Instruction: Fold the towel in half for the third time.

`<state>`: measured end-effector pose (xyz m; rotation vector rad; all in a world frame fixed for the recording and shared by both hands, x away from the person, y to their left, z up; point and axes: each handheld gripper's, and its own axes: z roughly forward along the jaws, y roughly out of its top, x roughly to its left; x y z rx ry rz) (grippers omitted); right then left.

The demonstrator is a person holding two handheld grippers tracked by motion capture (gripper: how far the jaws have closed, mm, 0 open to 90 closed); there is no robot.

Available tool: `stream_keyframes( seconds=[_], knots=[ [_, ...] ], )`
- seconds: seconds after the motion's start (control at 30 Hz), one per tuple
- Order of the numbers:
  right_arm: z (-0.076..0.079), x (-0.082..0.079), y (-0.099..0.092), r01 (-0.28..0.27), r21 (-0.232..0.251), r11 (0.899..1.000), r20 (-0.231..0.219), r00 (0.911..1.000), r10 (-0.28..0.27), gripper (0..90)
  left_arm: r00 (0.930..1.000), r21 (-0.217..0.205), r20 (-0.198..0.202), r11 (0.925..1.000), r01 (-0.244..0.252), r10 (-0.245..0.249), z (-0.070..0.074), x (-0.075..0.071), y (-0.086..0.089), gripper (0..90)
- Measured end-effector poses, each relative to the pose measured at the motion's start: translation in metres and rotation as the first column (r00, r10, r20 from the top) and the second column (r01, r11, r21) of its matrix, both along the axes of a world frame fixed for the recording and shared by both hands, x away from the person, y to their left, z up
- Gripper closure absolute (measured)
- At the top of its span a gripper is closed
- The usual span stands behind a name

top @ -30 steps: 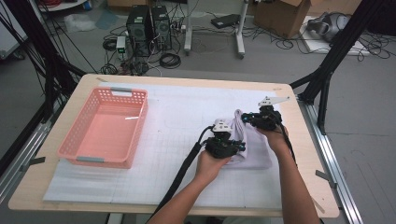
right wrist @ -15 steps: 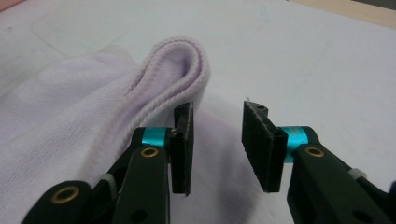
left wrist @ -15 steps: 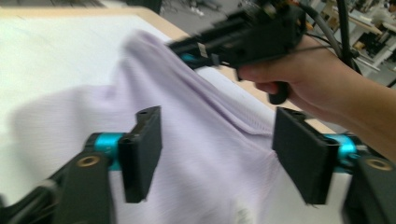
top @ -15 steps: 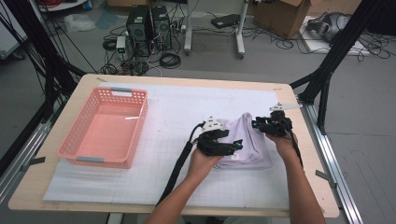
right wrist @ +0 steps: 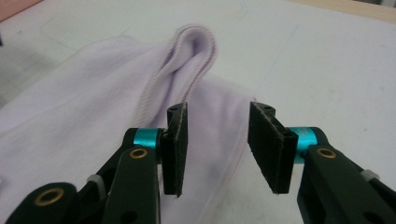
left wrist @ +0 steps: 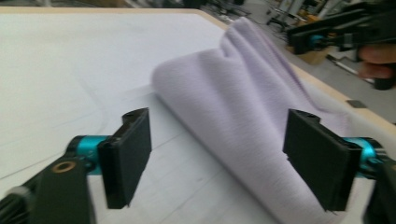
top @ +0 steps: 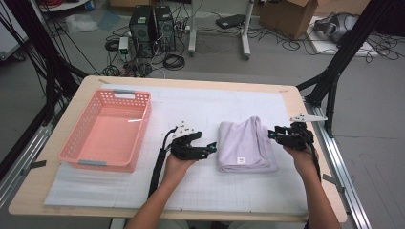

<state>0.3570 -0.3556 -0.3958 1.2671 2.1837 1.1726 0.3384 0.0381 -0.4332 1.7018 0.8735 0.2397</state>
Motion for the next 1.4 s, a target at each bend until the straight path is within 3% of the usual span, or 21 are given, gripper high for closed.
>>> stream_keyframes(
  seconds=[0.13,0.23,0.47,0.57,0.63,0.73,0.8,0.87,0.93,0.97,1.0,1.07,1.17,1.23,1.3,1.4],
  knots=[
    [-0.005,-0.018,0.011,-0.032,-0.007,0.999,-0.021,0.9993,0.032,53.8,0.9999,0.024,0.013,0.9997,-0.003,0.003,-0.001,-0.003,0.012,21.7],
    [-0.009,-0.026,0.018,-0.047,0.027,0.999,-0.033,0.9983,0.048,54.3,0.9998,0.041,0.02,0.9992,0.0,-0.001,-0.001,-0.005,0.021,21.7],
    [-0.024,-0.032,0.034,-0.095,0.068,0.993,-0.109,0.9887,0.102,53.0,0.9993,0.022,0.035,0.9996,-0.016,0.015,-0.006,-0.014,0.038,21.7],
    [-0.031,-0.032,0.038,-0.092,0.02,0.996,-0.14,0.9856,0.094,72.4,0.9984,0.018,0.053,0.9996,-0.022,0.021,-0.007,-0.019,0.043,21.7],
    [-0.031,-0.034,0.037,-0.088,0.025,0.996,-0.138,0.9863,0.09,85.0,0.998,0.016,0.059,0.9996,-0.022,0.021,-0.007,-0.019,0.046,21.7],
    [-0.026,-0.039,0.03,-0.024,0.006,1.0,-0.117,0.9928,0.024,86.0,0.9972,0.006,0.072,0.9998,-0.018,0.017,-0.006,-0.02,0.049,21.8],
    [-0.025,-0.043,0.024,0.029,-0.047,0.998,-0.128,0.9911,-0.035,85.9,0.9975,0.005,0.07,0.9999,-0.013,0.012,-0.006,-0.021,0.051,21.8],
    [-0.027,-0.045,0.019,0.048,-0.039,0.998,-0.165,0.9849,-0.053,83.7,0.9976,0.005,0.069,1.0,-0.007,0.006,-0.007,-0.021,0.051,21.8],
    [-0.026,-0.049,0.015,0.081,-0.027,0.996,-0.163,0.9829,-0.085,69.9,0.9978,0.006,0.066,0.9999,-0.01,0.01,-0.008,-0.021,0.05,21.9],
    [-0.025,-0.05,0.013,0.088,-0.007,0.996,-0.155,0.984,-0.088,66.1,0.998,0.009,0.063,0.9999,-0.011,0.01,-0.008,-0.02,0.051,21.9],
    [-0.024,-0.05,0.011,0.089,0.046,0.995,-0.149,0.9856,-0.081,62.0,0.998,0.007,0.062,0.9999,-0.013,0.012,-0.008,-0.02,0.051,22.0],
    [-0.023,-0.048,0.01,0.092,0.089,0.992,-0.144,0.9865,-0.078,57.8,0.9981,0.008,0.06,0.9999,-0.013,0.013,-0.008,-0.021,0.051,22.1],
    [-0.032,-0.037,0.015,0.096,0.101,0.99,-0.206,0.9758,-0.073,52.1,0.9985,0.005,0.052,0.9998,-0.018,0.018,-0.009,-0.022,0.05,22.3],
    [-0.041,-0.031,0.019,0.073,0.129,0.989,-0.246,0.9685,-0.04,61.3,0.9986,0.01,0.051,0.9998,-0.018,0.017,-0.01,-0.022,0.051,22.4],
    [-0.04,-0.033,0.022,0.042,0.146,0.988,-0.224,0.9746,-0.008,78.2,0.9988,0.008,0.045,0.9998,-0.018,0.018,-0.01,-0.021,0.051,22.4],
    [-0.03,-0.041,0.02,0.037,0.117,0.992,-0.169,0.9854,-0.017,81.2,0.9988,0.008,0.045,0.9997,-0.022,0.021,-0.01,-0.021,0.051,22.5]
  ],
)
